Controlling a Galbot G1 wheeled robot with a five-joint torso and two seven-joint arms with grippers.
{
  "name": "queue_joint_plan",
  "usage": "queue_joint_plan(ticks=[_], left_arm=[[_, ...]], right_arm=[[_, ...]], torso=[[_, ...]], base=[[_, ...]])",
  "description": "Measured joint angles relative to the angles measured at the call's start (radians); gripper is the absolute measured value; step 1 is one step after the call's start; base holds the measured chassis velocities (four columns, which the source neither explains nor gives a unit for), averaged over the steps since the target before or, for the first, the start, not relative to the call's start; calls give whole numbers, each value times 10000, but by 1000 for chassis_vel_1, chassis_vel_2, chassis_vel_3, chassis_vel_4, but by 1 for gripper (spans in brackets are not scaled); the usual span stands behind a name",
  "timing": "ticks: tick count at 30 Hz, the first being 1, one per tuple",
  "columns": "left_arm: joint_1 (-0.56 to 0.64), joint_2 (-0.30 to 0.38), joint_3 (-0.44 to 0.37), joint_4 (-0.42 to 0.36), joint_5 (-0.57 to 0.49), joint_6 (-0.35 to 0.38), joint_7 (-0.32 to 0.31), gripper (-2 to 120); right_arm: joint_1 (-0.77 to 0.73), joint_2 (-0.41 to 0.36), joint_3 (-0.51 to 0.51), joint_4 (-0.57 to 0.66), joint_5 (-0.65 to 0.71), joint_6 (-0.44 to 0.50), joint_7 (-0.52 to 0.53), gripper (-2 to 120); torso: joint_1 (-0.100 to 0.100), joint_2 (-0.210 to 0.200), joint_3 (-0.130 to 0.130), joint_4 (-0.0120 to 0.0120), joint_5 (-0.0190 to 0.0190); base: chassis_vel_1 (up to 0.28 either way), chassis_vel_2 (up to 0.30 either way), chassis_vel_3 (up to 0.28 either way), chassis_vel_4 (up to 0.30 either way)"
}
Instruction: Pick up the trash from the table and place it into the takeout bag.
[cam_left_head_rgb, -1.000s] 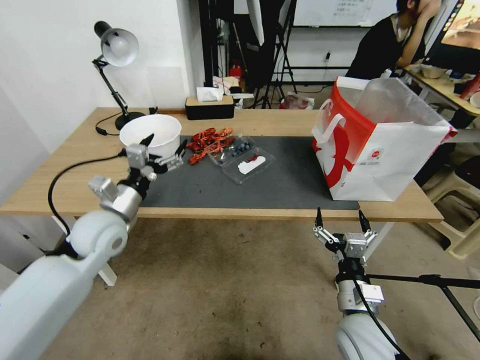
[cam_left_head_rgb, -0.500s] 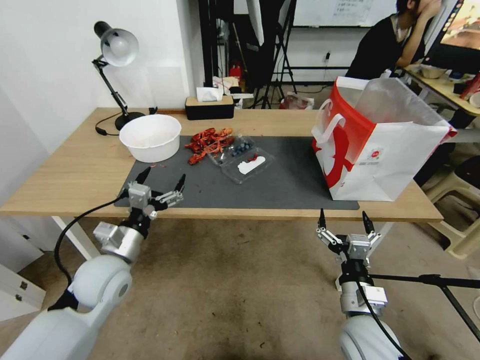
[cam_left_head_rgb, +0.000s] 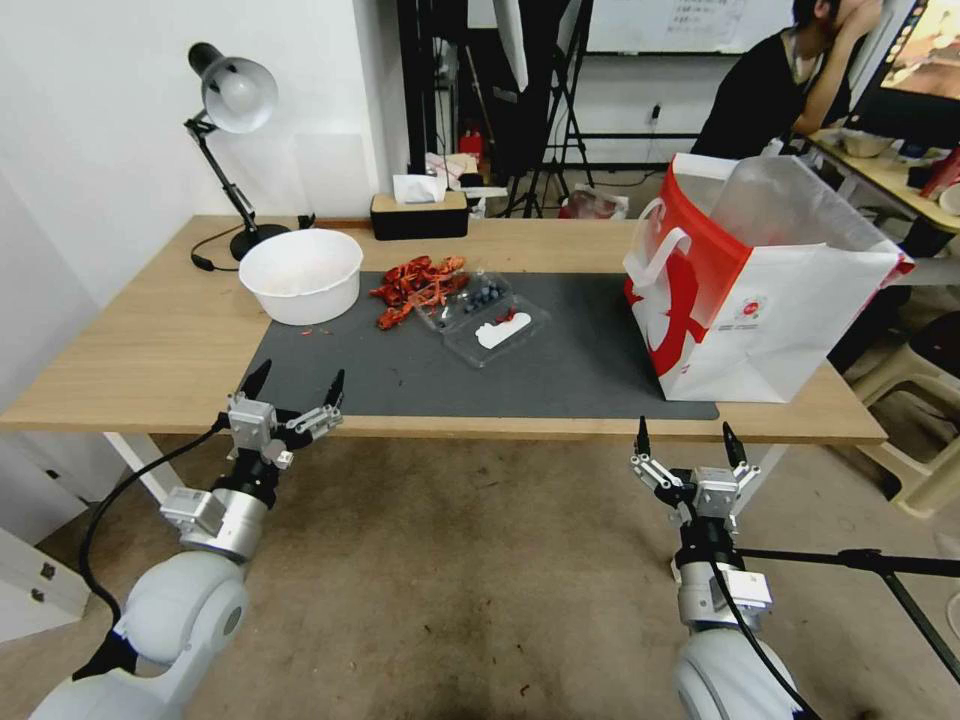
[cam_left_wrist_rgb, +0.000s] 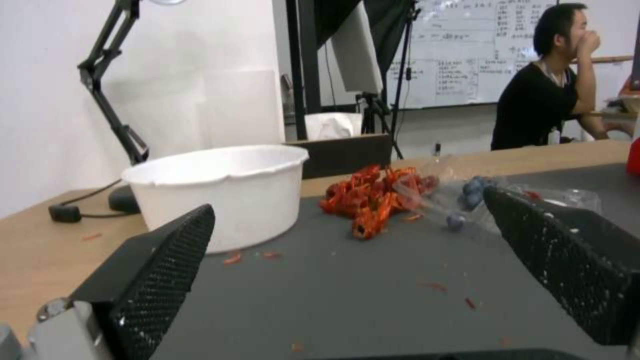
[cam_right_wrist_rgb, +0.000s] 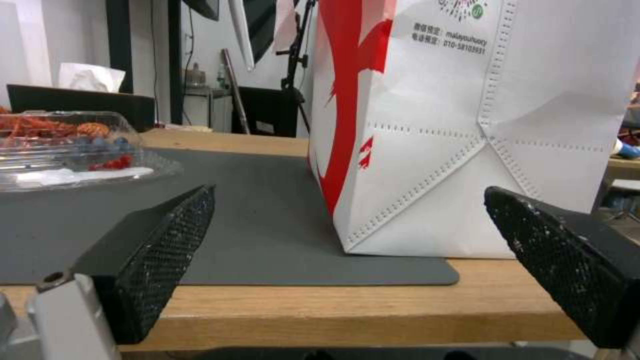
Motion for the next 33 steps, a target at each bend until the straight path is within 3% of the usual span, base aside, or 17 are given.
queue_joint_plan(ticks=[13,33], left_arm=[[39,-330,126,697,-14,-430,143,100],[125,-424,102,687,57,-562,261,100]], right_arm=[[18,158,3,-77,-72,2,-5,100],[64,177,43,-152,-38,142,-271,100]], torso=[[0,0,0,0,0],[0,0,0,0,0]], base=[[0,0,0,0],[0,0,0,0]])
